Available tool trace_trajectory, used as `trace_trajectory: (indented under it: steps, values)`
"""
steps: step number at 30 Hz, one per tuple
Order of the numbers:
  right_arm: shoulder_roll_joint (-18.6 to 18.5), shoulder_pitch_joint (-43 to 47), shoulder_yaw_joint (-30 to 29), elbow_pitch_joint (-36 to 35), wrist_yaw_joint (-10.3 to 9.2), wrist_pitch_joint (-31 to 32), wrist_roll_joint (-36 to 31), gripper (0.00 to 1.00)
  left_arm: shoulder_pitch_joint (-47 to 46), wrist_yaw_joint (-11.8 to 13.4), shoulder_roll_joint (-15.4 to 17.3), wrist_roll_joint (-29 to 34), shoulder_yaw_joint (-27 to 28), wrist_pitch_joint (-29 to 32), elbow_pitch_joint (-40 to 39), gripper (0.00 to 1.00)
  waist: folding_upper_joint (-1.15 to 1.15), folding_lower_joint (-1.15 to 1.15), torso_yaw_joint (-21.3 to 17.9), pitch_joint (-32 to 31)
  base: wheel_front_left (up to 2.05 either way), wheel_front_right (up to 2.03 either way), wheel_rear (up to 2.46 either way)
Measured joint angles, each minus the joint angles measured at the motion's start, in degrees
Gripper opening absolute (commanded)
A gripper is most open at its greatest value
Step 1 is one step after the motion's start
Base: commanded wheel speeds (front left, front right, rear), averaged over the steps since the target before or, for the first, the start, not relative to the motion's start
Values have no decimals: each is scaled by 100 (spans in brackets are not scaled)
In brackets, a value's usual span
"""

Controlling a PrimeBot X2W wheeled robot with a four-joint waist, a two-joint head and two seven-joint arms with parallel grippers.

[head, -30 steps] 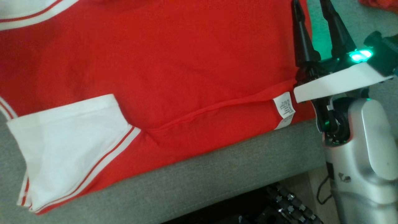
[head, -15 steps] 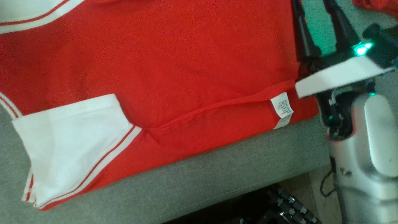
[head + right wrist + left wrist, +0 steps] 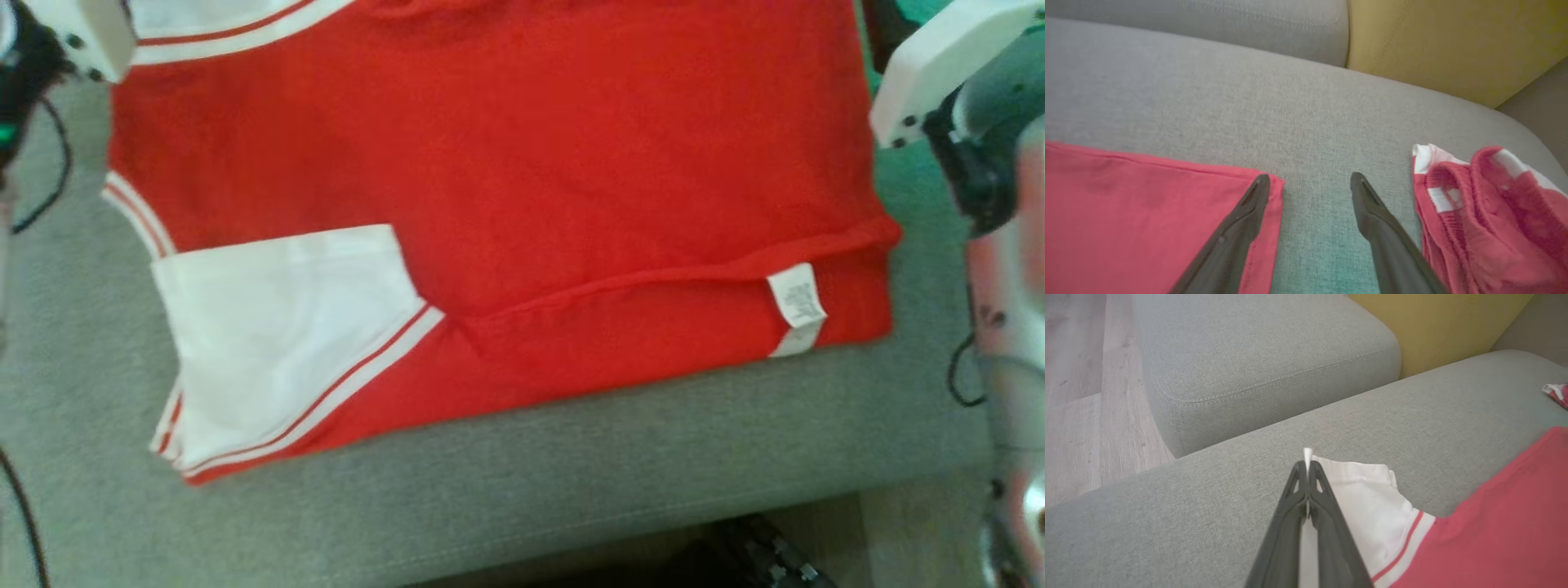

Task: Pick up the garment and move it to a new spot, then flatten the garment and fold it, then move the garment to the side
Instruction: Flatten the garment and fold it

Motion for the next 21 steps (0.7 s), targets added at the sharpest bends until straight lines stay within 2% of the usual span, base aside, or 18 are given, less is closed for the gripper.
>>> trace_trajectory:
  steps: [7, 12, 13, 15, 16, 18, 21]
  values:
    - [-363, -254, 355, 672, 0, 356, 90, 100, 204, -1, -132, -87, -194, -264, -213, 0, 0, 0, 385, -38, 0, 0, 0]
    - [-588, -461, 601, 877, 0, 533, 370, 100, 258, -2, -191, -145, -326, -380, -216, 0, 0, 0, 584, -59, 0, 0, 0]
    - [-619, -497, 656, 904, 0, 583, 425, 95, 268, -3, -210, -147, -339, -402, -216, 0, 0, 0, 607, -70, 0, 0, 0]
    - [-676, -544, 764, 977, 0, 679, 555, 49, 297, -4, -222, -187, -364, -433, -213, 0, 0, 0, 642, -99, 0, 0, 0]
    - [-689, -565, 788, 1013, 0, 743, 611, 40, 316, -4, -225, -188, -375, -470, -208, 0, 0, 0, 656, -117, 0, 0, 0]
    - [-690, -570, 821, 1051, 0, 837, 676, 0, 336, -5, -231, -219, -398, -482, -199, 0, 0, 0, 675, -158, 0, 0, 0]
    - [-690, -563, 833, 1104, 0, 929, 720, 0, 337, -5, -231, -226, -457, -542, -182, 0, 0, 0, 687, -233, 0, 0, 0]
